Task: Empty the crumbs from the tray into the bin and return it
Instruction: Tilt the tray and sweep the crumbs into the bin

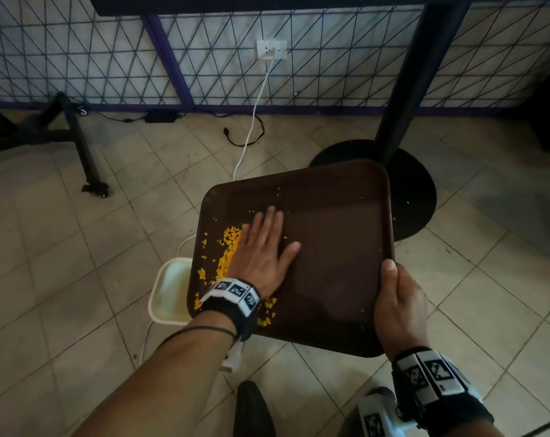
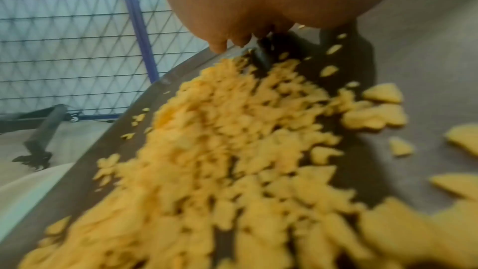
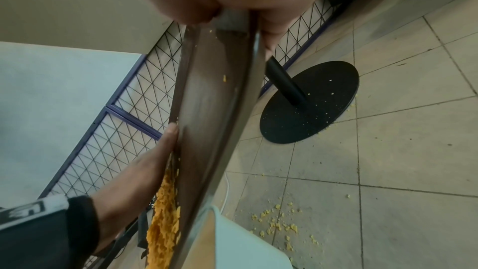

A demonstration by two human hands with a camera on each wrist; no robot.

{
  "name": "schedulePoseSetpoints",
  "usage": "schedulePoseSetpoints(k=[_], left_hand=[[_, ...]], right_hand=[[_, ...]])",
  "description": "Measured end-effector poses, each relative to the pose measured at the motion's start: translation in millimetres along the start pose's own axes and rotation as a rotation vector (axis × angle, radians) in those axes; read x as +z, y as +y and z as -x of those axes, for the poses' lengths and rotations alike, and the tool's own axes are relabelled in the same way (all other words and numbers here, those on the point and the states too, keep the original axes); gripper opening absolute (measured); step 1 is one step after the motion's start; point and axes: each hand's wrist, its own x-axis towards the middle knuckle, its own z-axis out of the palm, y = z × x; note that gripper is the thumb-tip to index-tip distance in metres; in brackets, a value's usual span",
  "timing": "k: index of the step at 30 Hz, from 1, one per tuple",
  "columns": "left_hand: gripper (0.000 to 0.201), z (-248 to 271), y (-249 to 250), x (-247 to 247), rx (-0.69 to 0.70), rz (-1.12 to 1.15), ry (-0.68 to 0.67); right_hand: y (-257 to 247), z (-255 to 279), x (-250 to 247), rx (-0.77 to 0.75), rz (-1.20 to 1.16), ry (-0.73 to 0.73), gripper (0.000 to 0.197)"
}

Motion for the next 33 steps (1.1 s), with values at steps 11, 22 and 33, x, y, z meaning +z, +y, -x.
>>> schedulePoseSetpoints(k=[11, 22, 33], left_hand=[[0.074, -48.1, 48.0, -33.3, 0.181, 0.067, 0.126], [0.070, -24.3, 15.6, -24.6, 0.016, 0.147, 0.111], [0.064, 8.7, 63.7, -4.7, 0.386, -0.036, 0.088]], right_hand=[[-2.4, 1.4, 2.3, -0.018, 0.001, -0.014, 0.040], [-2.5, -0.9, -1.4, 0.016, 0.015, 0.006, 0.044], [-0.3, -1.1, -0.7, 0.015, -0.042, -0.021, 0.041]])
